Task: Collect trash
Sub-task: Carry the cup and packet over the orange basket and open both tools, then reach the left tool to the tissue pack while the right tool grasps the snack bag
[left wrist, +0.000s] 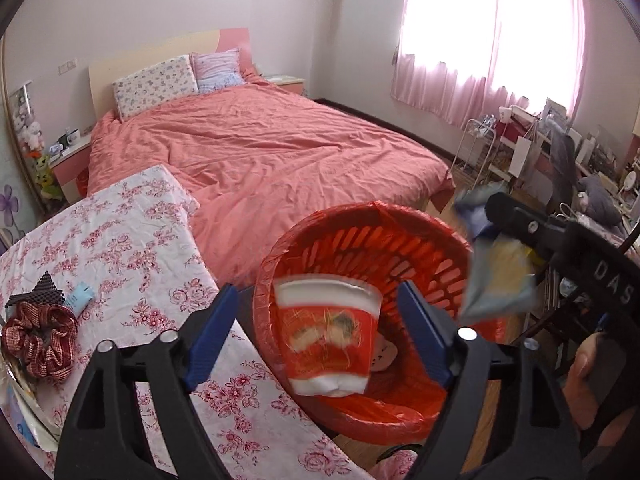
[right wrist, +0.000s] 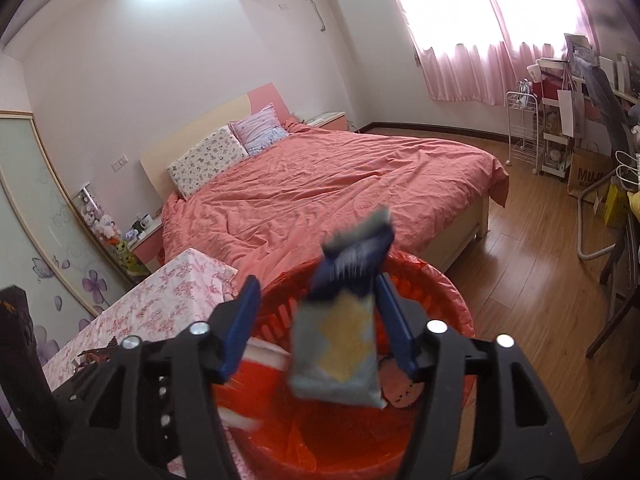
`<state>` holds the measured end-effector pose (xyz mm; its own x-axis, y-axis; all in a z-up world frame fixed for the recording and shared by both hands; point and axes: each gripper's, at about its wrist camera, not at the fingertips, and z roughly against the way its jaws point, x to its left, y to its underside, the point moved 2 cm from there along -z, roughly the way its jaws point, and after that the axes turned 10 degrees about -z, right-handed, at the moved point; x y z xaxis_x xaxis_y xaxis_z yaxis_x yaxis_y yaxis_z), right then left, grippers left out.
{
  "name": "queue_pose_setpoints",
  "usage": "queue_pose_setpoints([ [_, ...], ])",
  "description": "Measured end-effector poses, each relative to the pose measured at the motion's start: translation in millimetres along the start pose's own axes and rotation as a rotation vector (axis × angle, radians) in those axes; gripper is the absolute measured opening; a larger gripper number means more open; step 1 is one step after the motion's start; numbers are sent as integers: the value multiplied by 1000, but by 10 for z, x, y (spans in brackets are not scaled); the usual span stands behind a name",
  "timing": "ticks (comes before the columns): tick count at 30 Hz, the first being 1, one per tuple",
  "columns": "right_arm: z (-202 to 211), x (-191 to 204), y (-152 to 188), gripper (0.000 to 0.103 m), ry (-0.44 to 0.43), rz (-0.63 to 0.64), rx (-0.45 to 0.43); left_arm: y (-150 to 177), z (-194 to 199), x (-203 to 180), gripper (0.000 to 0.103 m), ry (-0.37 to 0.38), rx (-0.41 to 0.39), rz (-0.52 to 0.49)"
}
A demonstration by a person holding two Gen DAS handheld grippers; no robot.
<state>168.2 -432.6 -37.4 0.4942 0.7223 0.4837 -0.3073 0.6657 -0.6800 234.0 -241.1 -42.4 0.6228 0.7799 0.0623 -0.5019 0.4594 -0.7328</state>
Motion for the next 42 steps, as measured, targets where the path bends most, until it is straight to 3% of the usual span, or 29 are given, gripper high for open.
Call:
queue_pose_setpoints([
  [10, -29, 91, 272, 72, 60, 62, 12, 256, 281, 320, 82, -108, 37, 54],
  [13, 41, 229, 358, 73, 59, 110, 8, 339, 437, 474, 91, -147, 25, 64],
  [17, 116, 453, 510, 73, 43, 162, 20, 488, 729, 715, 92, -213, -3, 84],
  [26, 202, 1145, 1007, 73, -32, 275, 92, 938, 1258, 1452, 92, -371, -15, 154],
  [33, 185, 1889, 1552, 73, -134, 387, 172, 1441, 1581, 2291, 92, -522, 34, 302],
  [42, 111, 2714, 2273, 70, -251, 520, 273, 1979, 1779, 2900, 93, -595, 53, 422],
])
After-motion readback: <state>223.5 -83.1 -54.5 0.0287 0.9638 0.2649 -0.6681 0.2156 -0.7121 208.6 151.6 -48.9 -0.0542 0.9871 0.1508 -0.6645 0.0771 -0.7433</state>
